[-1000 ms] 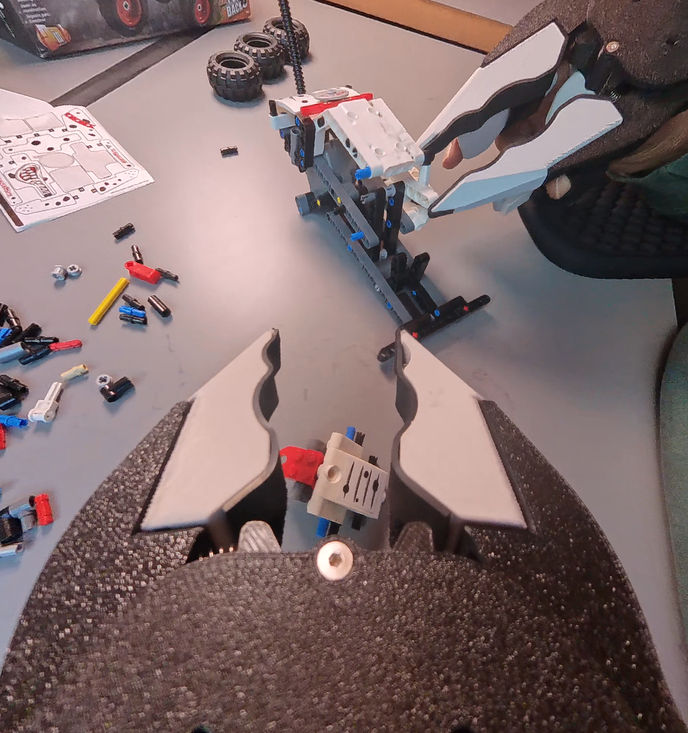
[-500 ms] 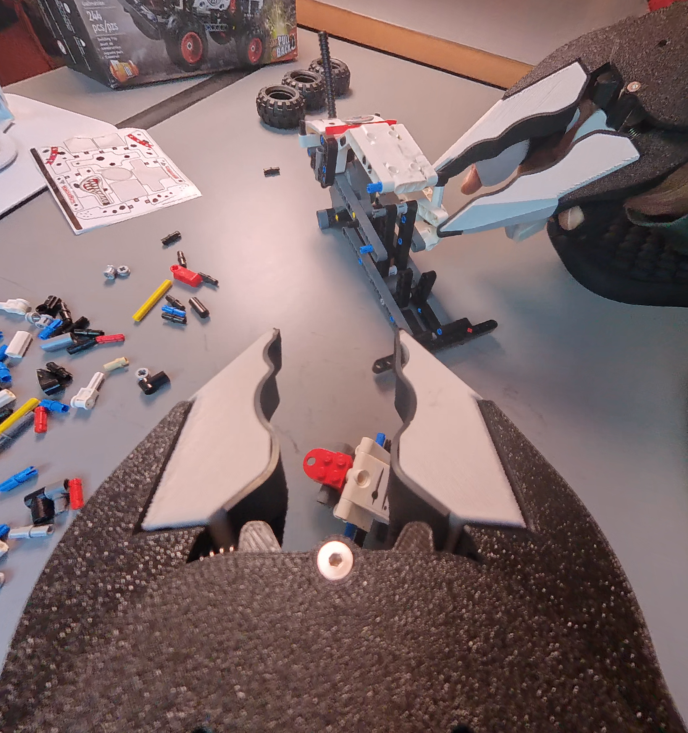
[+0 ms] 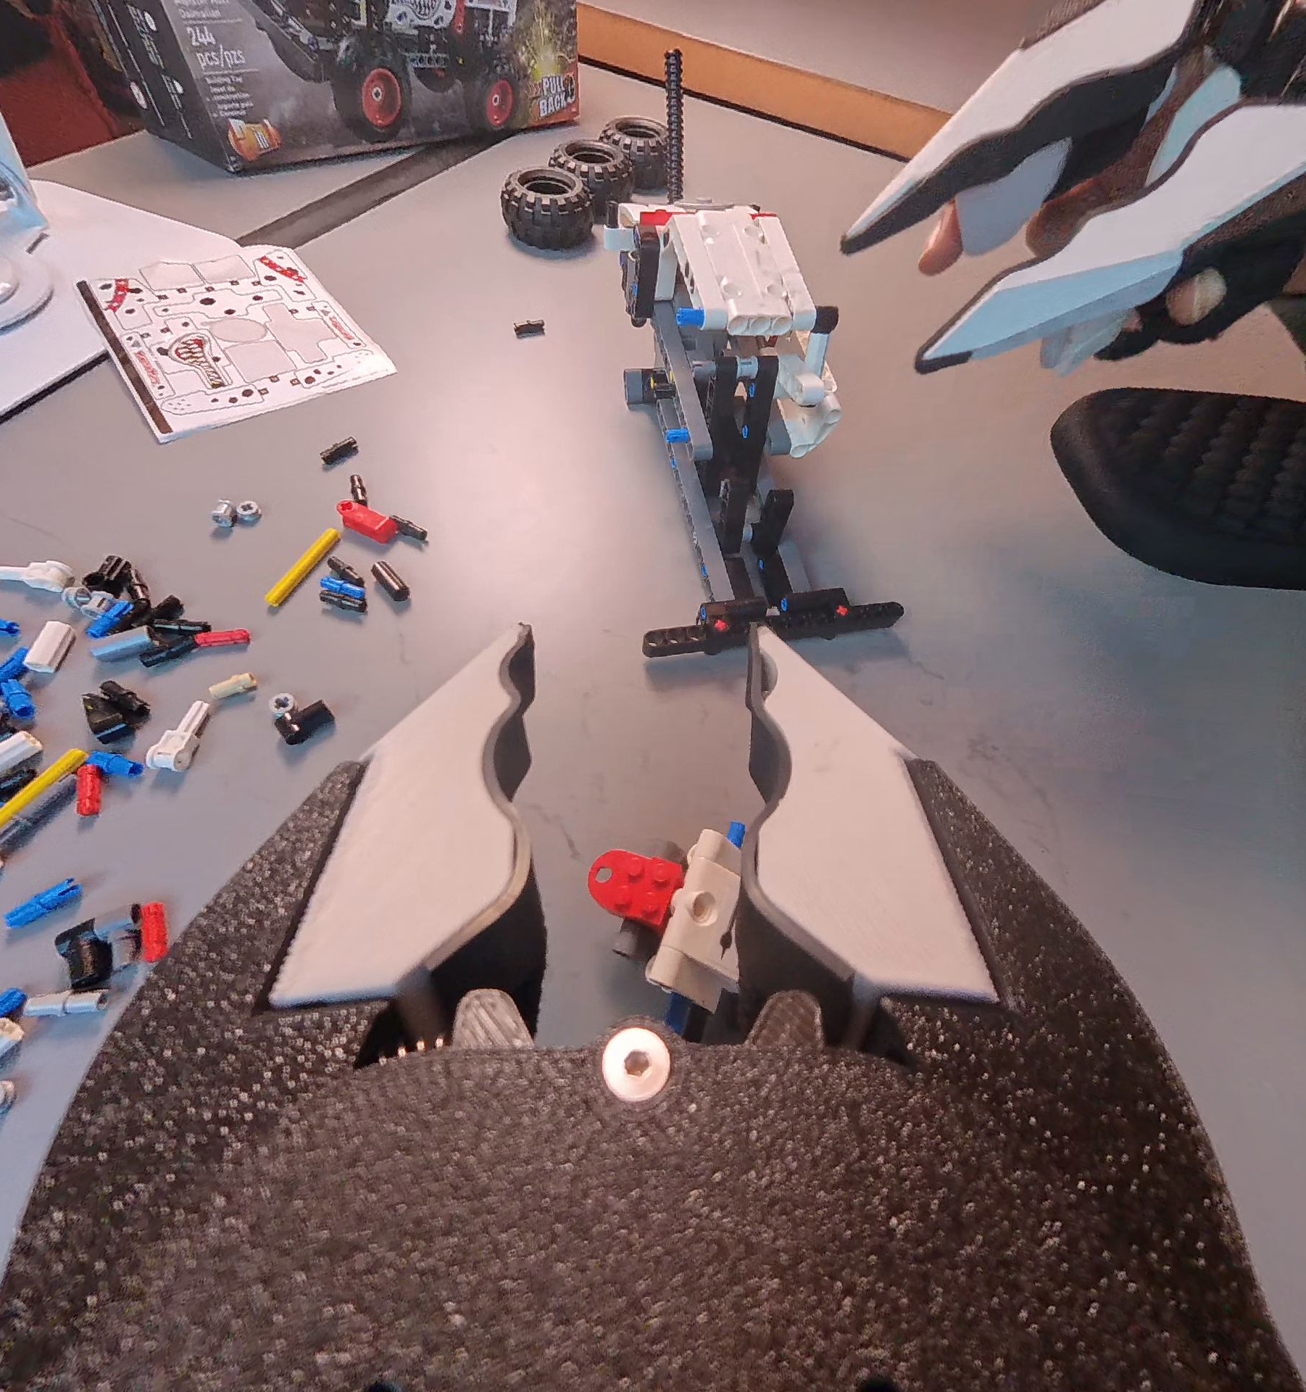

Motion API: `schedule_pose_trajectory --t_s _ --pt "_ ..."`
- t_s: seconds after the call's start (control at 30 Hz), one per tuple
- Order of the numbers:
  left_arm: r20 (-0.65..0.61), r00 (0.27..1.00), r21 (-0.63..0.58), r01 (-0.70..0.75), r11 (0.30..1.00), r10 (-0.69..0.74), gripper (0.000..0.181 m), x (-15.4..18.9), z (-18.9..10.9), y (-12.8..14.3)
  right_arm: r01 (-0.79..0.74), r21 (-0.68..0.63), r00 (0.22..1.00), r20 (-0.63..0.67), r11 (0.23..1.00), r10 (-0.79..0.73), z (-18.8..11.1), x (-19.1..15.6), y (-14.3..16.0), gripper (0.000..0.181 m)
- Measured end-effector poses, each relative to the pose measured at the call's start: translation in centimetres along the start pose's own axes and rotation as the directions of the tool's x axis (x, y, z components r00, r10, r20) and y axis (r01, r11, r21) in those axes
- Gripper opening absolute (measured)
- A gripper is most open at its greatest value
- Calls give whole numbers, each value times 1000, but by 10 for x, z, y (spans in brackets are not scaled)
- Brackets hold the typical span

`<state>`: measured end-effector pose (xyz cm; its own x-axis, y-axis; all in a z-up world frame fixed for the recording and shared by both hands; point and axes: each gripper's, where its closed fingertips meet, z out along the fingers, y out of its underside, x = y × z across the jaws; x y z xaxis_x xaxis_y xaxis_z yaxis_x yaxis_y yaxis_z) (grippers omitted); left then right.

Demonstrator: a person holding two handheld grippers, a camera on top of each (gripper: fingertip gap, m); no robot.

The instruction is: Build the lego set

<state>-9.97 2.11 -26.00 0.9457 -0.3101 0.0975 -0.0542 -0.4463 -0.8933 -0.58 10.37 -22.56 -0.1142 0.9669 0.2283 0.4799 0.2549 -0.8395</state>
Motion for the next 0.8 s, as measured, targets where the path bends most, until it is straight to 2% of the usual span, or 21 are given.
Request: schedule_pose_trajectory --t_s 0.07,0.13,0.23,0.37,0.47,0.57,0.8 --pt "1 1000 7 2 1000 -2 56 -1 0 -1 193 -10 981 18 981 -193 -6 15 -2 59" --pt "2 1000 11 1 1000 -1 56 -1 1 -1 391 -55 918 95 919 -385 -3 26 4 67" --pt "10 1000 4 -6 1000 6 56 -2 2 1 570 -112 811 236 814 -535 10 39 8 71" --pt "31 999 -6 -12 1000 12 56 -6 2 5 723 -142 661 425 676 -618 28 44 7 70" --pt "46 999 -8 -18 1000 18 55 -8 1 6 777 -189 597 524 601 -607 41 46 14 54" --pt "60 998 3 -19 1000 19 55 -11 -1 5 726 -222 642 560 651 -524 47 41 13 49" --pt "72 997 37 -1 999 -2 54 -17 -5 2 566 -391 807 443 726 -391 51 41 9 48"
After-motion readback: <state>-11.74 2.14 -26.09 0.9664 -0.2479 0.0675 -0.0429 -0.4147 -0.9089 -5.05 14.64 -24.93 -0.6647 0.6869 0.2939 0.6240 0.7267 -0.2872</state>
